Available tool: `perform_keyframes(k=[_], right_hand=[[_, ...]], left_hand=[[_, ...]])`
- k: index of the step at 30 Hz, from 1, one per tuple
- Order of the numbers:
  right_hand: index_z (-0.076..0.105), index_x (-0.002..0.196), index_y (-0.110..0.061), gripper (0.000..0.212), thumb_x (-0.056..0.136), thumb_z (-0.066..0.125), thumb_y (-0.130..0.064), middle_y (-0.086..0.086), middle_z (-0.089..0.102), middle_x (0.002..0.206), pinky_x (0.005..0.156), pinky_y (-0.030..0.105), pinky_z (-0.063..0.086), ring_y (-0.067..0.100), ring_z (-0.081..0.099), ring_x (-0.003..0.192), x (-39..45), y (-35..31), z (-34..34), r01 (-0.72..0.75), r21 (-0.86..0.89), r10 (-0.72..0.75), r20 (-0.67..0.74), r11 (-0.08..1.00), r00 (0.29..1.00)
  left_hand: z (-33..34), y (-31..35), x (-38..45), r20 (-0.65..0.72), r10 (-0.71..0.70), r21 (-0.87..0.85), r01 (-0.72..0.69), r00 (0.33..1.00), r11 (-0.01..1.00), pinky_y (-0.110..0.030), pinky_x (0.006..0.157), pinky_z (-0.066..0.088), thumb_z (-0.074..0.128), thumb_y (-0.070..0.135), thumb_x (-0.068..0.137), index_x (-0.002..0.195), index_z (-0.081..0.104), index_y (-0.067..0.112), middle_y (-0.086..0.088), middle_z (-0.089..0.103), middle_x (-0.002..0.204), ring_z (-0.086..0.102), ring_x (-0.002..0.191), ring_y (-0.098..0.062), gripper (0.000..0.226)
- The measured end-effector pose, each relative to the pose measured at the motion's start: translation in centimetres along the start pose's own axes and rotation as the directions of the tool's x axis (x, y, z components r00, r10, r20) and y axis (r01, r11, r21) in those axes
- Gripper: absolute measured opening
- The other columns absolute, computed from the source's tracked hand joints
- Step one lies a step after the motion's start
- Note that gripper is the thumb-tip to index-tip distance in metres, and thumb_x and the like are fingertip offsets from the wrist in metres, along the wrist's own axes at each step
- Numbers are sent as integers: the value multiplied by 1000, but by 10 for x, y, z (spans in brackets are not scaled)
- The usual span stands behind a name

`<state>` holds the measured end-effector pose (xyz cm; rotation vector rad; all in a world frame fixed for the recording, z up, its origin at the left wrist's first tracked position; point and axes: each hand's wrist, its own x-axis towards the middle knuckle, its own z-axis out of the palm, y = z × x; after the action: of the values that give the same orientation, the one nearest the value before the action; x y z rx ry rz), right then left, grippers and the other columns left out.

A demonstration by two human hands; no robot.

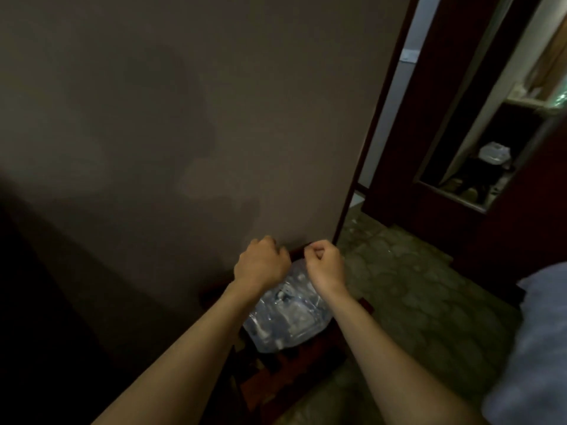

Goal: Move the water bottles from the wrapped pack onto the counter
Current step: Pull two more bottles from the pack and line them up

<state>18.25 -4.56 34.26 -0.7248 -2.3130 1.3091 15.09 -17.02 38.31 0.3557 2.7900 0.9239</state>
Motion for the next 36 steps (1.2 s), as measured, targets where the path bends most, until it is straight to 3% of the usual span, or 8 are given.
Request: perform_keyframes(k=[7,13,16,20,24,29,33,36], right_hand=[[64,96,-14,16,90,53,-24,8,68,94,82,44,56,26,66,87,88,72,21,-216,-130,239,197,968,951],[45,55,-17,34,89,50,-15,4,47,59,62,34,43,21,49,62,140,120,55,-292,-335,416,398,896,818],[43,55,-17,35,90,47,-13,0,44,58,61,30,39,16,45,58,153,148,77,-281,-434,475,449,856,757],[52,67,-11,26,92,44,-9,4,53,73,64,26,38,15,48,66,159,182,103,-273,-466,512,526,841,680],[52,69,-15,29,94,40,-8,6,56,80,67,27,39,17,52,75,174,222,129,-263,-482,530,581,836,618],[61,118,-3,33,97,37,-8,14,65,115,86,30,46,27,60,106,200,265,154,-240,-525,569,662,816,488],[61,123,-9,33,99,39,-16,14,65,122,88,31,47,27,61,111,222,297,168,-187,-558,580,702,809,413],[55,130,-7,35,100,39,-17,17,60,128,94,34,46,30,58,117,234,317,179,-124,-593,598,734,795,321]], left_hand=[[91,-13,96,141,-84,-56,93,986,994,-32,71,44,41,35,96,106,58,13,-8,64,107,57,81,-20,30],[148,-49,155,302,-190,-160,246,934,956,-33,68,48,31,32,102,124,57,-3,-13,70,89,63,73,-18,49],[170,-64,167,351,-213,-142,277,912,950,-34,64,47,38,18,99,81,64,8,-5,59,71,53,60,-12,33],[209,-83,179,448,-270,-136,364,852,922,-39,86,50,36,18,100,97,63,-1,-21,68,105,64,97,-33,33],[248,-96,199,481,-337,-110,437,810,893,-33,84,49,36,16,99,102,63,-1,-19,67,112,63,103,-32,32],[289,-102,229,465,-422,-129,531,778,837,-25,82,44,36,15,100,117,62,7,-13,66,118,63,105,-27,33],[324,-110,251,492,-496,-155,633,716,758,-17,73,39,37,10,99,118,64,7,-12,66,120,62,101,-21,33],[347,-112,261,523,-546,-135,696,654,705,-26,87,47,38,6,98,118,63,2,-16,64,123,61,111,-29,32]])
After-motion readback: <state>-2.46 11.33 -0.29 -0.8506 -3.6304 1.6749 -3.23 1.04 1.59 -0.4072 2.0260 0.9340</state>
